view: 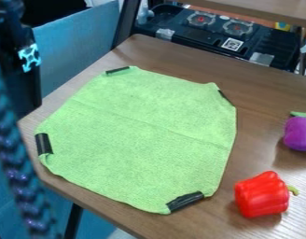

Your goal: Fold a cloth from top to bottom

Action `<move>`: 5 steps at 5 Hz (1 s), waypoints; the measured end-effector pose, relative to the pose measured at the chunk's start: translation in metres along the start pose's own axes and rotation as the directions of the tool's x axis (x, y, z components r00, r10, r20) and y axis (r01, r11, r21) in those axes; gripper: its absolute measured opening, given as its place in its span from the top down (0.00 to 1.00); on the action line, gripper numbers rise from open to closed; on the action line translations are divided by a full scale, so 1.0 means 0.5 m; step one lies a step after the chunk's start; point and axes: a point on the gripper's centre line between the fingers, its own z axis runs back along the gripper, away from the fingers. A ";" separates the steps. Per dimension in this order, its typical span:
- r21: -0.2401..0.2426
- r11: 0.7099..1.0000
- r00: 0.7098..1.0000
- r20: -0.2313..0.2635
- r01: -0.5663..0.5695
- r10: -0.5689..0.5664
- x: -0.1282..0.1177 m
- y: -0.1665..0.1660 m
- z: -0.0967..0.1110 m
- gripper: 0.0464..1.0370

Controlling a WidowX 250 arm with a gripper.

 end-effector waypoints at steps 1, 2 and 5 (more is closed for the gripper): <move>-0.010 1.000 1.000 -0.001 0.009 -0.009 0.001 -0.002 -0.004 0.04; -0.074 0.997 1.000 0.009 0.011 -0.011 0.078 0.041 -0.049 0.04; -0.063 0.972 0.960 0.185 0.227 -0.212 0.273 0.222 -0.204 0.04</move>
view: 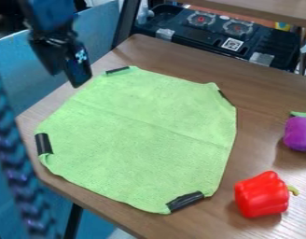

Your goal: Fold a cloth from top to bottom

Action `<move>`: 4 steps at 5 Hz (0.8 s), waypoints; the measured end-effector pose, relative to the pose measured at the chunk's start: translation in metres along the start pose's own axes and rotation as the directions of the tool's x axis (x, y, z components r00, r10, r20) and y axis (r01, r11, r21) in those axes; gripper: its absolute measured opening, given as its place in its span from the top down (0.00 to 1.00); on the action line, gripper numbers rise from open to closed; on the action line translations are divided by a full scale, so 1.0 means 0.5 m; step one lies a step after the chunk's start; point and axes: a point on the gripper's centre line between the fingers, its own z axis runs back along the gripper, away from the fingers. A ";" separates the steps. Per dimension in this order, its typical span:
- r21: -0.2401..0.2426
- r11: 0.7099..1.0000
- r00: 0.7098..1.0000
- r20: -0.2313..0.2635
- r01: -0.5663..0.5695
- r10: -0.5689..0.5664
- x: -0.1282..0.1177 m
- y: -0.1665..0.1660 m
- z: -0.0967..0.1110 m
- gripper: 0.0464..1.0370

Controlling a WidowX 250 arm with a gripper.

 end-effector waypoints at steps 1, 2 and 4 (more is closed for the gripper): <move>0.001 0.981 0.979 0.058 0.196 -0.196 0.056 0.064 -0.018 0.04; 0.010 0.909 0.903 0.109 0.416 -0.415 0.118 0.112 -0.052 0.04; 0.088 0.885 0.873 0.143 0.457 -0.466 0.196 0.146 -0.132 0.04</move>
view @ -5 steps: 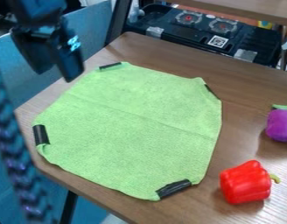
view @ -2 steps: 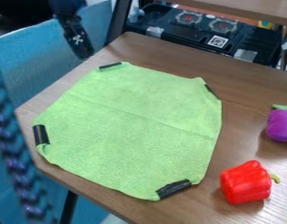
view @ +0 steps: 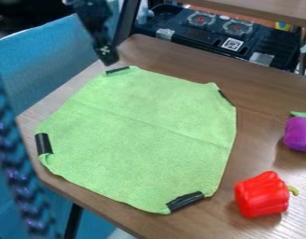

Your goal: Fold a cloth from top to bottom

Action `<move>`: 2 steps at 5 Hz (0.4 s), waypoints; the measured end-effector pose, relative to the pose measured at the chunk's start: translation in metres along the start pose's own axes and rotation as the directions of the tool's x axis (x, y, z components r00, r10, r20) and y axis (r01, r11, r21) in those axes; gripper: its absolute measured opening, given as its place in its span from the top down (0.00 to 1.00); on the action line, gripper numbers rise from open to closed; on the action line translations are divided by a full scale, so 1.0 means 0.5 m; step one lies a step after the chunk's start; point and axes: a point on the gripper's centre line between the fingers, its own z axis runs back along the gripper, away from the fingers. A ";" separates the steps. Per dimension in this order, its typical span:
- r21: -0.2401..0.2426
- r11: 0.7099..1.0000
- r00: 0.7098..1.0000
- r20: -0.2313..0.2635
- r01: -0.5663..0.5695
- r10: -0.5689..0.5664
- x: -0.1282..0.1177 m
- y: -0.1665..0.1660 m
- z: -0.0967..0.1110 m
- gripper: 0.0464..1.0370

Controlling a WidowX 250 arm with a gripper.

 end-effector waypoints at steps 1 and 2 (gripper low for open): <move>0.070 0.997 1.000 -0.021 -0.012 0.014 0.006 0.025 -0.037 0.04; 0.110 0.994 0.999 -0.034 -0.017 0.021 0.015 0.050 -0.066 0.04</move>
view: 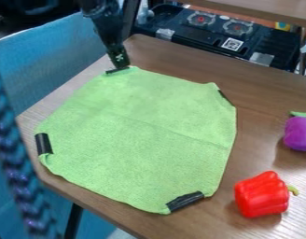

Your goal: Fold a cloth from top to bottom

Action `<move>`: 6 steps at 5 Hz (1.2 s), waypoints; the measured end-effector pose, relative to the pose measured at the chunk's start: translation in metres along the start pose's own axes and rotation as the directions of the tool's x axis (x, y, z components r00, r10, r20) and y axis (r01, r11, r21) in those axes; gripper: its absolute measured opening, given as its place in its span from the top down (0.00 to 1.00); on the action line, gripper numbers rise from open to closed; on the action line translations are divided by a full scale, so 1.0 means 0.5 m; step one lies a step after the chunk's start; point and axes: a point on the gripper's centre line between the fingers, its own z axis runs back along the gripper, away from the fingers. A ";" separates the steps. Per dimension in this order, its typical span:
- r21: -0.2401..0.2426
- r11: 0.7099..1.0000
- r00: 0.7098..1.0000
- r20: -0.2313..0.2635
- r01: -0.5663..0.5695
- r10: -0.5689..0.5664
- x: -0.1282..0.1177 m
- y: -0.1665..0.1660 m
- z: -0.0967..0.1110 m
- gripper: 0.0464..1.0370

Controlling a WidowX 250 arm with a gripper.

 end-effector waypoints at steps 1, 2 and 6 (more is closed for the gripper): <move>0.031 0.999 1.000 -0.014 -0.025 0.026 0.001 0.042 -0.023 0.04; 0.052 0.998 0.998 -0.038 -0.046 0.048 -0.015 0.067 -0.044 0.04; 0.073 0.994 0.991 -0.105 -0.077 0.084 -0.051 0.076 -0.102 0.06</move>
